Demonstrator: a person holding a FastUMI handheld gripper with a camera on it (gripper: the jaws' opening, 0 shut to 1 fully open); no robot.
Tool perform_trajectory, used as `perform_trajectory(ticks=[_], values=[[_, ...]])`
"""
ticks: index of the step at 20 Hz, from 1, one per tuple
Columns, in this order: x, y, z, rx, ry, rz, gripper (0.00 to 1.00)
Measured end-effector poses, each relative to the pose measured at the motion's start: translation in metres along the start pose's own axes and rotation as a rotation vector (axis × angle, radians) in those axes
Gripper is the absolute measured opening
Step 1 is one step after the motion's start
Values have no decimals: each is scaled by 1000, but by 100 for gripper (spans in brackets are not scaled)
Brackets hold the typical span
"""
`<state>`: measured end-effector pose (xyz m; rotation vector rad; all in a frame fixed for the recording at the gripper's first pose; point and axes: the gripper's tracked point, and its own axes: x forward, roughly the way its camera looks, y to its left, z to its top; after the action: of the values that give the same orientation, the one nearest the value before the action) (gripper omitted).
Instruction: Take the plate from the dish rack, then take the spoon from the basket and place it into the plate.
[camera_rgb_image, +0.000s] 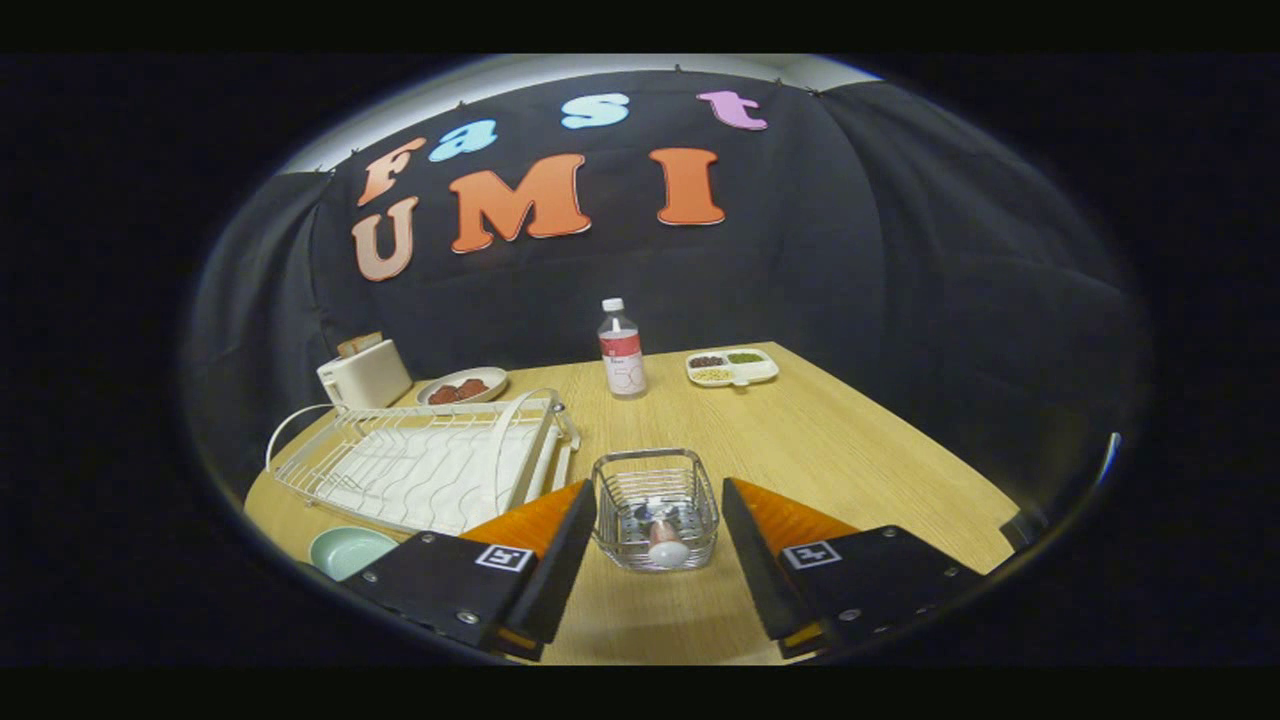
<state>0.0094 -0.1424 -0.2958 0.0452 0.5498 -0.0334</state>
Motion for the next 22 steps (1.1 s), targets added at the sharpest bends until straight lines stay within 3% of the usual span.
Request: perform_trajectory(ticks=[2,5,13,22], values=[[0,-3,-6,-4,17,-15,55],[-1,4,-2,10,12,-5,17],[-18,3,29,4,-41,-34,12],[-82,24,65,4,-116,-54,12]])
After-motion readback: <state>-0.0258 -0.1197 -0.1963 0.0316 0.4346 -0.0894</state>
